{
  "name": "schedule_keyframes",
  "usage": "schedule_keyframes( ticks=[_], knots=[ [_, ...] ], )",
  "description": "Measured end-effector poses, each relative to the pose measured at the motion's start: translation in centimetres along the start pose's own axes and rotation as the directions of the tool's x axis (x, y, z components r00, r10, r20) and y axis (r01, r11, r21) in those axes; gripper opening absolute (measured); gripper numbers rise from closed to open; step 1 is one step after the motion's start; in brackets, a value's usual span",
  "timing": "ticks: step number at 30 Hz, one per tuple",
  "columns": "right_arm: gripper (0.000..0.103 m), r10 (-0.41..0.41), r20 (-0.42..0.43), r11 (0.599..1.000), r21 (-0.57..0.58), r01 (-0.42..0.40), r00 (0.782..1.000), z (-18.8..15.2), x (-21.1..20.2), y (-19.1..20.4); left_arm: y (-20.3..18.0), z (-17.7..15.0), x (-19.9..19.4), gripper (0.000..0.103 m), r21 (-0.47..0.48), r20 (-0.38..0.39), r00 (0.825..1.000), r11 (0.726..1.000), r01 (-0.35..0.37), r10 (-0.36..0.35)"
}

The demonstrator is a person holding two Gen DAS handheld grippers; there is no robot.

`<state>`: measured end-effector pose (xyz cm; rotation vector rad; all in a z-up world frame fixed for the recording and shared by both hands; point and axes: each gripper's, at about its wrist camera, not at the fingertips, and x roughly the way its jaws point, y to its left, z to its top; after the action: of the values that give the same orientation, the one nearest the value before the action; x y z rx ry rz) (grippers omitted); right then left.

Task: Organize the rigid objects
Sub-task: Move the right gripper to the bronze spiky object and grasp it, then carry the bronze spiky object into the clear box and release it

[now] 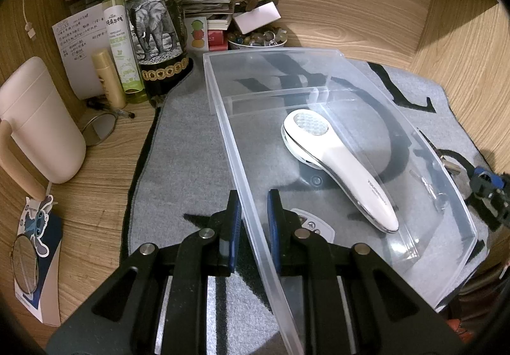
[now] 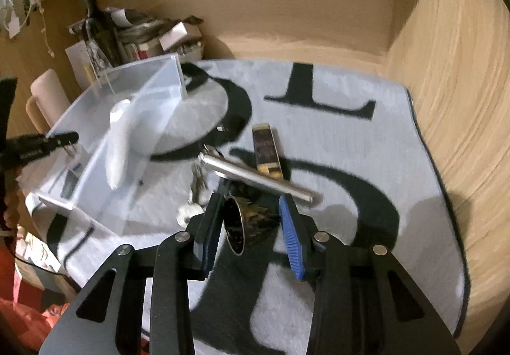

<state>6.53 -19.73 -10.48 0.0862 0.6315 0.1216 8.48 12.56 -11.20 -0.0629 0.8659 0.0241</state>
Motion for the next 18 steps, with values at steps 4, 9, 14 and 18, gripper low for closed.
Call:
schedule_keyframes(
  ticks=[4, 9, 14, 18],
  knots=[
    [0.033, 0.006, 0.042, 1.0, -0.027, -0.005, 0.999, 1.5, -0.6, 0.8, 0.0, -0.1, -0.1, 0.016, -0.001, 0.0, 1.0, 1.0, 0.001, -0.001],
    [0.033, 0.032, 0.117, 0.998, -0.063, -0.025, 0.993, 3.9, -1.8, 2.1, 0.0, -0.1, -0.1, 0.016, -0.001, 0.0, 1.0, 1.0, 0.001, -0.001],
    [0.033, 0.064, 0.174, 0.993, -0.113, -0.045, 0.983, 6.0, -2.5, 3.8, 0.0, 0.0, -0.1, 0.016, -0.003, 0.0, 1.0, 1.0, 0.001, -0.001],
    [0.033, 0.1, 0.201, 0.985, -0.155, -0.069, 0.975, 7.4, -2.6, 5.3, 0.0, -0.1, -0.2, 0.016, -0.012, -0.001, 1.0, 1.0, 0.006, -0.006]
  ],
)
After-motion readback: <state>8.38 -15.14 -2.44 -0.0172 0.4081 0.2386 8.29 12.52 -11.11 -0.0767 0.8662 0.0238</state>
